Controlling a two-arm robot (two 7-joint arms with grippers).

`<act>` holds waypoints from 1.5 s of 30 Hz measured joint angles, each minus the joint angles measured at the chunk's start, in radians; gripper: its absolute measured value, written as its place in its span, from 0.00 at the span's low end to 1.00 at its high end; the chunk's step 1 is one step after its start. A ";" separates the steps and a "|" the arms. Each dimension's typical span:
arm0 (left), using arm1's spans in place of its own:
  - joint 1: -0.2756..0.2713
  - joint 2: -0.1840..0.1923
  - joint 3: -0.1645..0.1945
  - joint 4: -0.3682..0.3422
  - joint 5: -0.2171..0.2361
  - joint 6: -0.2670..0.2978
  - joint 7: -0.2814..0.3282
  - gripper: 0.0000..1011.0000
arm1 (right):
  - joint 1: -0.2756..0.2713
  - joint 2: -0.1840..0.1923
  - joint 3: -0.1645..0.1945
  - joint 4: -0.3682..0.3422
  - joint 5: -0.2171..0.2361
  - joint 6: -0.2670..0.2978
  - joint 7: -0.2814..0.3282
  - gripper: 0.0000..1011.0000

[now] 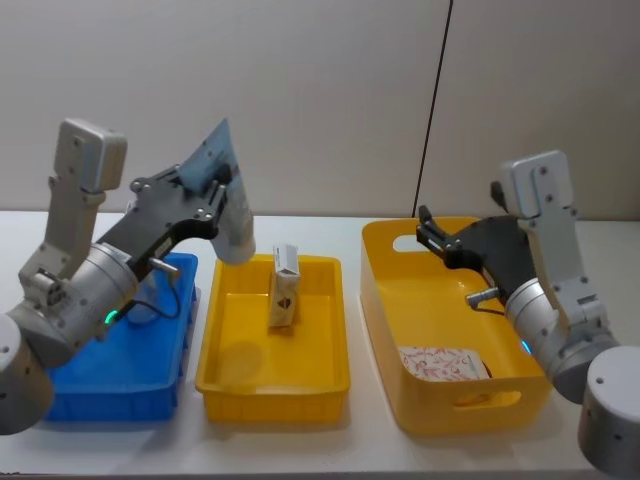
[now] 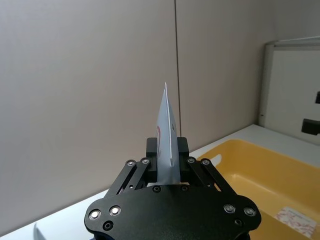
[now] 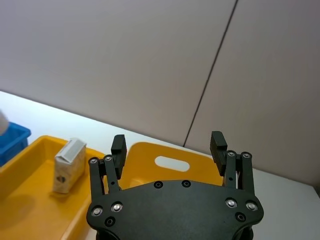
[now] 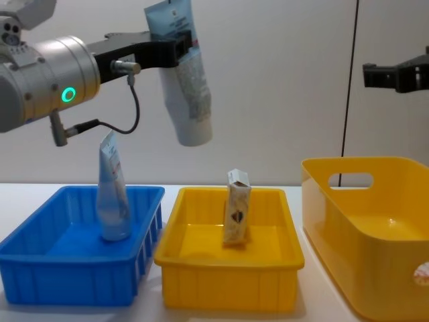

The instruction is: Bimanual collaborative sorting of washing and personal care products

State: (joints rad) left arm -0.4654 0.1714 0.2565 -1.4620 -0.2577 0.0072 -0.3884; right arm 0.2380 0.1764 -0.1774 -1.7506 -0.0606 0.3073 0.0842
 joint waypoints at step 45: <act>-0.029 0.002 0.068 0.013 -0.036 -0.025 -0.047 0.20 | 0.125 0.164 -0.139 0.066 0.116 -0.059 0.417 0.99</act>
State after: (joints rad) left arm -0.4944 0.1736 0.3242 -1.4487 -0.2941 -0.0181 -0.4358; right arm 0.3635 0.3408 -0.3160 -1.6841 0.0557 0.2483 0.5014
